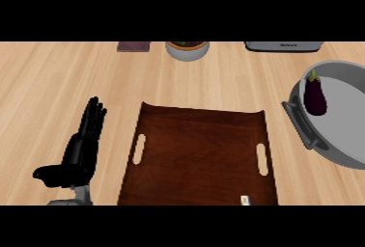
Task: Pick the eggplant from the tray and place it in the pot
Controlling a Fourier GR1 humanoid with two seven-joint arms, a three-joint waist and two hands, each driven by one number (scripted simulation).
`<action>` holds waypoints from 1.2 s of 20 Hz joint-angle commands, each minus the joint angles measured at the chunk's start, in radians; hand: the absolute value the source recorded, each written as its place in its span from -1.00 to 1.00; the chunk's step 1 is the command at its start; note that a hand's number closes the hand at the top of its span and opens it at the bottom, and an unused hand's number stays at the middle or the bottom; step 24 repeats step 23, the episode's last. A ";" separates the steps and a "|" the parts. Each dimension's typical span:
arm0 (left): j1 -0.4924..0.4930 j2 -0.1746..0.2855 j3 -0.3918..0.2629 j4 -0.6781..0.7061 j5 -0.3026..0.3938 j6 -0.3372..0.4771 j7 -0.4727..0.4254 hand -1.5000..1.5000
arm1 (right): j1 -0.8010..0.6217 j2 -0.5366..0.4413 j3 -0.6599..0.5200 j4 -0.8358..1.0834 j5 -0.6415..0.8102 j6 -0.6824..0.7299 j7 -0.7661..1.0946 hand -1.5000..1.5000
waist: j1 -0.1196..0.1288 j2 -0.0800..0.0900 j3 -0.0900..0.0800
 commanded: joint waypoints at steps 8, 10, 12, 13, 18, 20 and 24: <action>-0.066 0.016 0.038 0.039 0.021 -0.016 0.013 0.00 | 0.080 -0.153 -0.062 0.137 -0.085 0.108 -0.180 -1.00 | 0.006 0.006 0.002; -0.046 -0.019 -0.003 0.048 -0.022 0.016 -0.013 0.00 | 0.058 -0.156 -0.059 0.147 -0.088 0.083 -0.168 -1.00 | 0.010 0.005 0.002; -0.041 -0.005 0.007 0.020 -0.001 -0.002 0.002 0.00 | 0.115 -0.194 -0.073 0.162 -0.097 0.126 -0.197 -1.00 | 0.011 0.007 0.004; 0.015 0.009 0.003 -0.015 0.014 -0.027 0.000 0.00 | 0.158 -0.213 -0.091 0.167 -0.114 0.164 -0.227 -1.00 | 0.010 0.005 0.004; -0.066 0.002 0.033 0.061 0.005 -0.001 -0.001 0.00 | 0.134 -0.216 -0.133 0.184 -0.163 0.108 -0.204 -1.00 | 0.003 0.007 0.003; -0.056 -0.015 -0.008 0.002 -0.012 0.008 0.029 0.00 | 0.152 -0.250 -0.150 0.193 -0.177 0.124 -0.194 -1.00 | 0.009 0.008 0.006; -0.018 0.006 0.019 0.029 0.017 -0.029 -0.021 0.00 | 0.181 -0.239 -0.171 0.195 -0.199 0.109 -0.228 -1.00 | 0.011 0.008 0.006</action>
